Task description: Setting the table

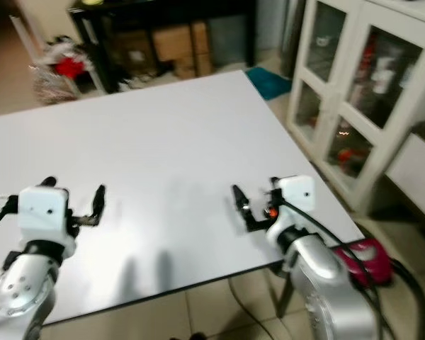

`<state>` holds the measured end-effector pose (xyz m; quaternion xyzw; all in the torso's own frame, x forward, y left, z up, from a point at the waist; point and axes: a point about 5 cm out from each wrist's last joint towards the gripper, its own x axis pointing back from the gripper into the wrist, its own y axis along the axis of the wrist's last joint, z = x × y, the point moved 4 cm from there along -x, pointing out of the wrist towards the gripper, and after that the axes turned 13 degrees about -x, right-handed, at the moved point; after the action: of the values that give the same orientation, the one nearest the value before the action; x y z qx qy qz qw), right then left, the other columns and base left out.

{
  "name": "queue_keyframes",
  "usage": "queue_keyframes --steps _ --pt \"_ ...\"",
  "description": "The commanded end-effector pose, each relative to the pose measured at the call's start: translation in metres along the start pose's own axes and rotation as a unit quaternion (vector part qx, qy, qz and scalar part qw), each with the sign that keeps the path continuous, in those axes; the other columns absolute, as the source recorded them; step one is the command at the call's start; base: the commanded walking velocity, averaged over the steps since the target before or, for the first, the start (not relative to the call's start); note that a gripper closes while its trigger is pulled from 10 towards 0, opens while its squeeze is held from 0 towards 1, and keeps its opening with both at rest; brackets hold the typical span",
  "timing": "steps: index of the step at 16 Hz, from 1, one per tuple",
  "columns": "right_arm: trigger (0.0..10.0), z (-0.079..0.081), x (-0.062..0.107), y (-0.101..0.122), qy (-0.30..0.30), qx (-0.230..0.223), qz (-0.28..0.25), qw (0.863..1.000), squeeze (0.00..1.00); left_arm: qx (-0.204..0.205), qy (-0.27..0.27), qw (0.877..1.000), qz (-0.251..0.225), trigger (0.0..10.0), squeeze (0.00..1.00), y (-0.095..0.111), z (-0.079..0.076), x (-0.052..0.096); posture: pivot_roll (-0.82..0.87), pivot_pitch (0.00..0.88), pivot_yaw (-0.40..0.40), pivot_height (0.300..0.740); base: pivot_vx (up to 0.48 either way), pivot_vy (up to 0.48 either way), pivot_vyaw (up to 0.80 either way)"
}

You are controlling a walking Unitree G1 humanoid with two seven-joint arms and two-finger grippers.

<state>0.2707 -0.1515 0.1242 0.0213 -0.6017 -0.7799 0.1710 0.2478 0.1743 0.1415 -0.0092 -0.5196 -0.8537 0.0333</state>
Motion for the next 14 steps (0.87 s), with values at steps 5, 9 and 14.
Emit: queue_keyframes --steps 5,9,14 --pt "10.0 0.011 -0.004 0.000 0.029 -0.006 0.004 1.000 1.00 -0.018 0.011 1.000 -0.002 10.0 0.00 -0.002 0.004 0.003 -0.07 0.000 0.103 0.740 0.000 0.000 0.80" --pt "10.0 0.013 -0.011 -0.004 0.035 -0.014 0.013 0.999 1.00 -0.027 0.029 0.999 0.008 10.0 0.00 -0.005 0.010 0.008 -0.04 0.000 0.072 0.740 0.000 0.310 0.80" --pt "10.0 0.013 -0.016 -0.003 0.025 -0.032 0.004 0.999 1.00 -0.035 0.036 0.999 0.010 10.0 0.00 -0.004 0.016 0.007 -0.03 0.000 0.065 0.740 0.000 0.338 0.48"
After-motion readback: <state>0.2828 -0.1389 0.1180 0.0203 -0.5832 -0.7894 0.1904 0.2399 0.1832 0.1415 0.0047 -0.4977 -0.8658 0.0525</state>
